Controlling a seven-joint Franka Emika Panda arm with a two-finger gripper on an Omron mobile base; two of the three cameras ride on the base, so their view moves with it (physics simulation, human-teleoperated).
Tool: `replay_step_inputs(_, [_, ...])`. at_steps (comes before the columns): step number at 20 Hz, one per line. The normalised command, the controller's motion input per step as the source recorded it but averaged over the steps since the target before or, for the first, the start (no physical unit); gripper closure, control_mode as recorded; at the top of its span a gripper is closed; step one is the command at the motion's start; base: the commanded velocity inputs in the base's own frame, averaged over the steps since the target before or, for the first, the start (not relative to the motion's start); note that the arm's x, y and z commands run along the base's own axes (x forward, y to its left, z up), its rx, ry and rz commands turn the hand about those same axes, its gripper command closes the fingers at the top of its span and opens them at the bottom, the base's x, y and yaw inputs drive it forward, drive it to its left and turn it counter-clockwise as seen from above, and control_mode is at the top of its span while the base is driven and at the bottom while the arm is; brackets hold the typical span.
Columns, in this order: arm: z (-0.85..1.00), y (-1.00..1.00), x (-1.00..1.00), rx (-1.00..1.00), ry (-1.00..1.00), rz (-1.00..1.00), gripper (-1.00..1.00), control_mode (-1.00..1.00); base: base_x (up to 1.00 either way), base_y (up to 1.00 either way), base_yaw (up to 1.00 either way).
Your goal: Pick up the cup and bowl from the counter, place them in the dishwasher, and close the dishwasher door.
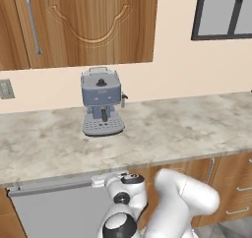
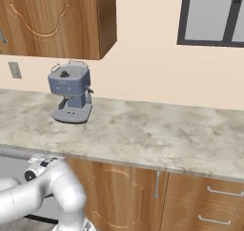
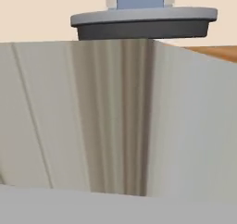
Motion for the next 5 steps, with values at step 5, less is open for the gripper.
replay_step_inputs(5, [-0.16,-0.03,0.08,0.02,0.02,0.0,-1.0,-1.0,0.0,0.0,0.0])
